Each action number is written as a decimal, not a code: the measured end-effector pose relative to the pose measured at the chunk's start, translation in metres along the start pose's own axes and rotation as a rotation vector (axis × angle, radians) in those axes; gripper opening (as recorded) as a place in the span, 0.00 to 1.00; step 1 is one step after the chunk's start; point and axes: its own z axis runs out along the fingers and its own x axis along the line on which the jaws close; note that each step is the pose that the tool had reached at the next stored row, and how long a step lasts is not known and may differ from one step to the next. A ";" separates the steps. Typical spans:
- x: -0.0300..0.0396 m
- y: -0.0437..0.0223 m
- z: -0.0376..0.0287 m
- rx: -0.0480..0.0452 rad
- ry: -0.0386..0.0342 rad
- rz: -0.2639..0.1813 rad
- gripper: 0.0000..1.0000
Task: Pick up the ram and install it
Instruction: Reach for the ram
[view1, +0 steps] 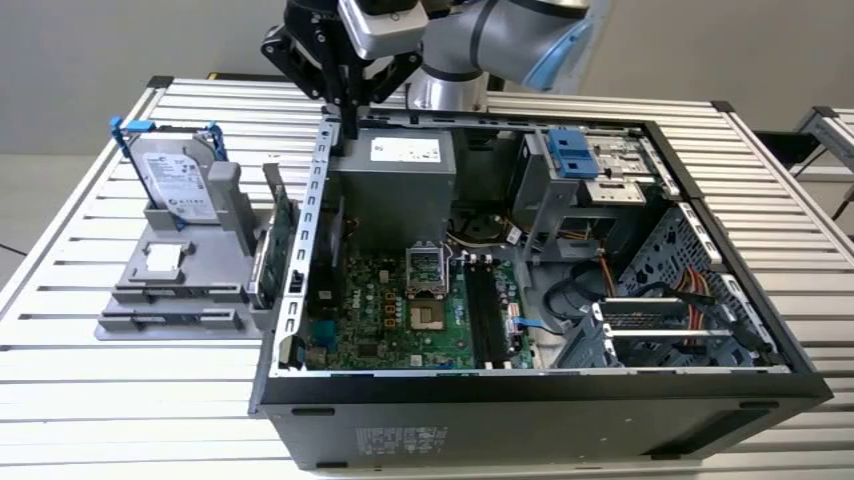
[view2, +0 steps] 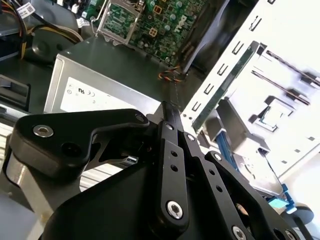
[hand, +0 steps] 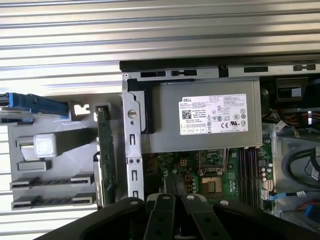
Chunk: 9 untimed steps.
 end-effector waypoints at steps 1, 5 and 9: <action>0.0012 -0.0001 0.0000 0.0000 0.0000 0.000 0.00; 0.0054 -0.0004 -0.0002 0.0000 0.0000 0.000 0.00; 0.0096 -0.0007 -0.0003 0.0001 0.0001 0.000 0.00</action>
